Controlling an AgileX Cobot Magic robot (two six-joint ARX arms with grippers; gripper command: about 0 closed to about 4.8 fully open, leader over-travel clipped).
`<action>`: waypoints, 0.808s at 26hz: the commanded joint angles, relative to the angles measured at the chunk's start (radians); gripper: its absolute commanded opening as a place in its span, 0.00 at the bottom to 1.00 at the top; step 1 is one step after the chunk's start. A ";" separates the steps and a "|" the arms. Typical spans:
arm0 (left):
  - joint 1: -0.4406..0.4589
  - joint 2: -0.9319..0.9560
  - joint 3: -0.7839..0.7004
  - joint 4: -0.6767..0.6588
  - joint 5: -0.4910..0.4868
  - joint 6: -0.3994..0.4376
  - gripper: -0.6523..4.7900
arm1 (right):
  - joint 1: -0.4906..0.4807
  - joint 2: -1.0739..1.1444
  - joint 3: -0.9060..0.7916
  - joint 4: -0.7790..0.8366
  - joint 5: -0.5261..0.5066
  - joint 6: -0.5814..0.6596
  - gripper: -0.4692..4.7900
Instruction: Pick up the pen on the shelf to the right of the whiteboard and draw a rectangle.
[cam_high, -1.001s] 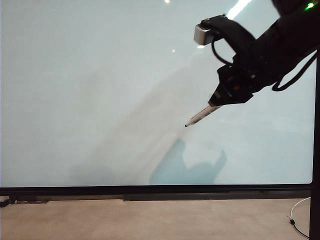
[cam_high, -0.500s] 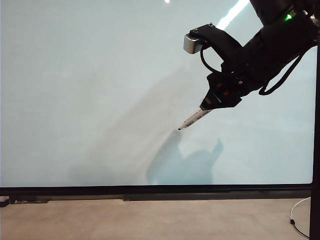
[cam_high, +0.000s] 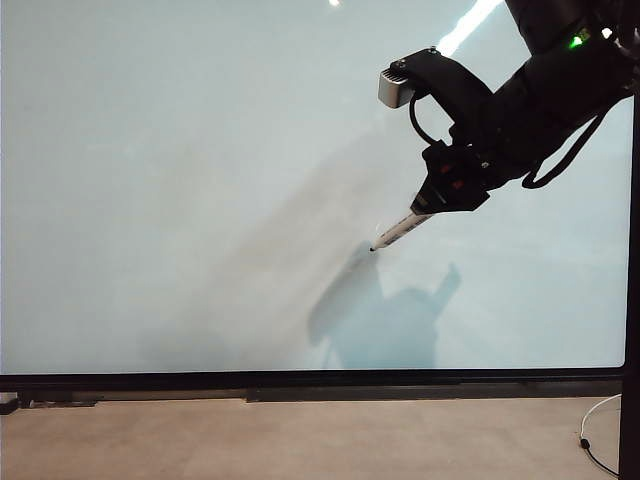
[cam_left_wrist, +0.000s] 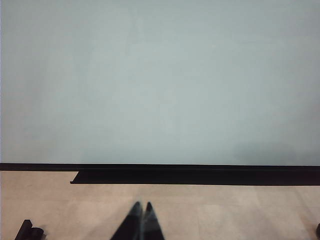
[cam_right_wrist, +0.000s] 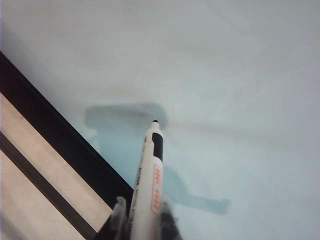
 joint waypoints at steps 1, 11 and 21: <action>0.001 0.000 0.002 0.012 0.000 0.001 0.11 | -0.017 0.002 0.005 0.026 -0.057 0.002 0.08; 0.001 0.000 0.002 0.012 -0.001 0.001 0.11 | -0.040 0.017 0.005 0.055 -0.062 0.002 0.08; 0.001 0.000 0.002 0.012 0.000 0.001 0.11 | -0.042 0.017 0.005 0.091 -0.040 0.002 0.08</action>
